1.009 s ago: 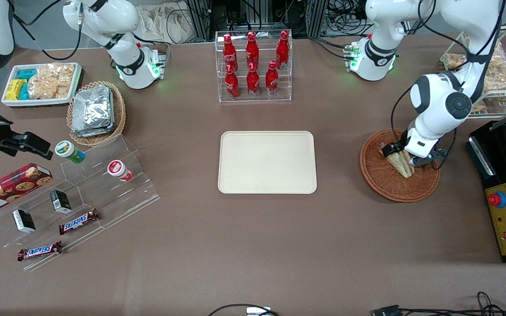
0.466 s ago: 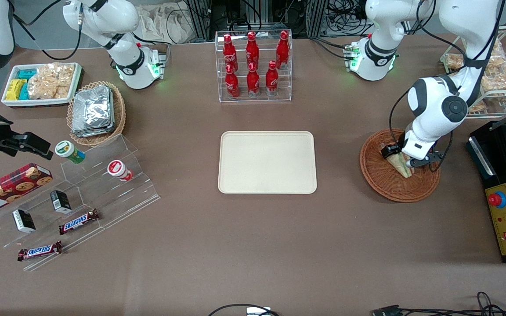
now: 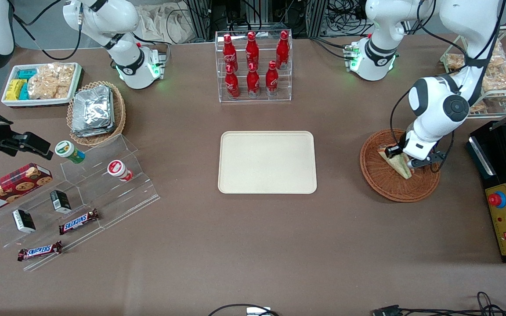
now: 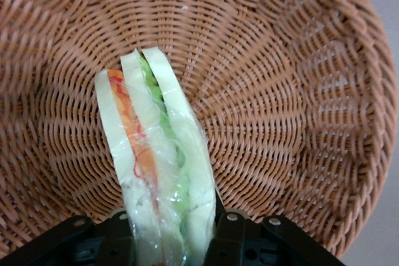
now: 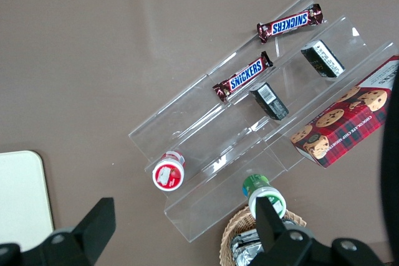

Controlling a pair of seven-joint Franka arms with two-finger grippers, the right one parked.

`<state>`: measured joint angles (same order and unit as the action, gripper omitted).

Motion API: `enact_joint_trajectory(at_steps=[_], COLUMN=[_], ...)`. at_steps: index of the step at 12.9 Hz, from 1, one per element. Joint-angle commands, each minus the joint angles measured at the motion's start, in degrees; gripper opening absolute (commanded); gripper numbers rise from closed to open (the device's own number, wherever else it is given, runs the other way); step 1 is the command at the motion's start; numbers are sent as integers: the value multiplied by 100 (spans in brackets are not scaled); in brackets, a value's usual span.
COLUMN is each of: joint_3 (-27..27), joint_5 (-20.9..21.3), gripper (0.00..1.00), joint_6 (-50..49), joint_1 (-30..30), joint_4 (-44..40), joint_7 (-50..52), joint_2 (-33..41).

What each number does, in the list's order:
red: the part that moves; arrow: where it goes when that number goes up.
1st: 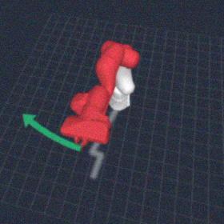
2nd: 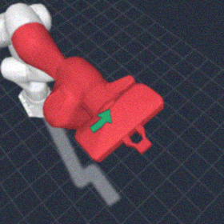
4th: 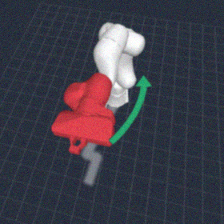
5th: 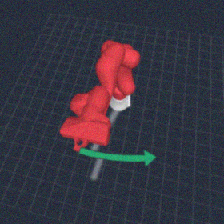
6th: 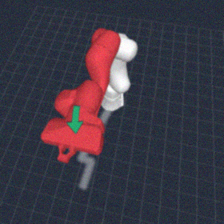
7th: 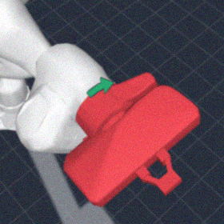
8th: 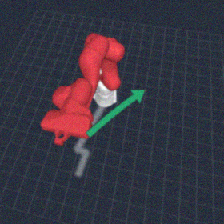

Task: Place sandwich from basket to tray
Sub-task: 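Lift the sandwich and carry it with the left gripper toward the tray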

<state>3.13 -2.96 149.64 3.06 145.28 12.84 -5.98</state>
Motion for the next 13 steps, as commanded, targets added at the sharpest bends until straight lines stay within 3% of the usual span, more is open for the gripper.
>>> enact_joint_trajectory(at_steps=[1, 4, 7, 10, 13], joint_3=[-6, 56, 169, 599, 1353], joint_5=[85, 94, 94, 286, 314], gripper=[16, 16, 17, 17, 18], joint_6=[-661, -2388, -4797, -5951, -6411], joint_1=[-51, -51, -51, -51, -51], joint_4=[-245, -1322, -3474, -4812, -5308], joint_7=[34, 43, 61, 60, 69], joint_2=[412, 790, 695, 686, 651])
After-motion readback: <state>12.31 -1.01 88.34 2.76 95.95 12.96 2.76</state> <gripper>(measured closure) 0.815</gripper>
